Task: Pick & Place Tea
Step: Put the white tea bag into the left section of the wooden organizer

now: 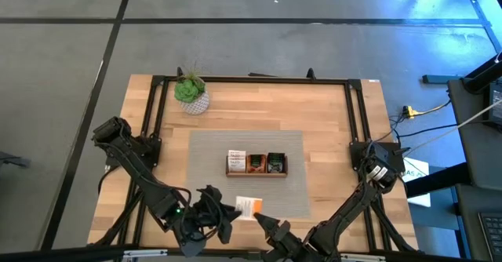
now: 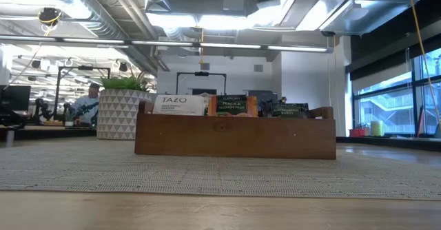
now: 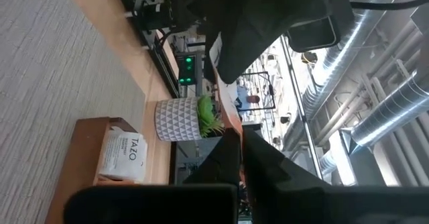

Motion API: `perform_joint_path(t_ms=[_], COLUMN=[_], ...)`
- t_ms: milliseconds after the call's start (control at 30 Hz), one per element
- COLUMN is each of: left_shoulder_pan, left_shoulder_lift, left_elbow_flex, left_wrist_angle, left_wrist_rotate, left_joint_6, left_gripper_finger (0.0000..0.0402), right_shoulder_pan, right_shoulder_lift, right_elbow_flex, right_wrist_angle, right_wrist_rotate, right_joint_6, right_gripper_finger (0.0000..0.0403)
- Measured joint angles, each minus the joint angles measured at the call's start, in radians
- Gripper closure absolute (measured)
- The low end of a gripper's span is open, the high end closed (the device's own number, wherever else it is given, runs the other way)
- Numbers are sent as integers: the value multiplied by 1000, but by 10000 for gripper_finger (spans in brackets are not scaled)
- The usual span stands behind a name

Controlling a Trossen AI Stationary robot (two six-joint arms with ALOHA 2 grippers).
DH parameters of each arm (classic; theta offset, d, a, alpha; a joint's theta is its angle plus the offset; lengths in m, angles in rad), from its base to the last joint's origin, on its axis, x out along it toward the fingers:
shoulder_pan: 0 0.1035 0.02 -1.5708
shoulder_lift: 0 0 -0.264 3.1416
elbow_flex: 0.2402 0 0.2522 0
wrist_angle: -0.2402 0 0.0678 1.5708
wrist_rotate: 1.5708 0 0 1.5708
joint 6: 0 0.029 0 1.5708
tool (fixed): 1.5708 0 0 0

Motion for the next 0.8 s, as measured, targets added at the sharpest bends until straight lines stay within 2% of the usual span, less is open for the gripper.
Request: perform_joint_path(t_ms=[233,533,700,800], left_shoulder_pan=[-1,0,0,1], left_shoulder_lift=[0,0,0,0], left_elbow_flex=[0,0,0,0], left_wrist_angle=[0,1,1,0], left_wrist_rotate=[9,14,14,14], left_joint_6=[35,75,221,312], left_gripper_finger=[396,398,399,398], right_shoulder_pan=[0,-1,-1,-1], right_shoulder_lift=[0,0,0,0], right_elbow_flex=[0,0,0,0], right_wrist_angle=[-1,-1,-13,-50], right_wrist_rotate=[-53,-87,-85,-100], right_joint_6=[-2,-1,2,64], right_gripper_finger=[377,316,261,241])
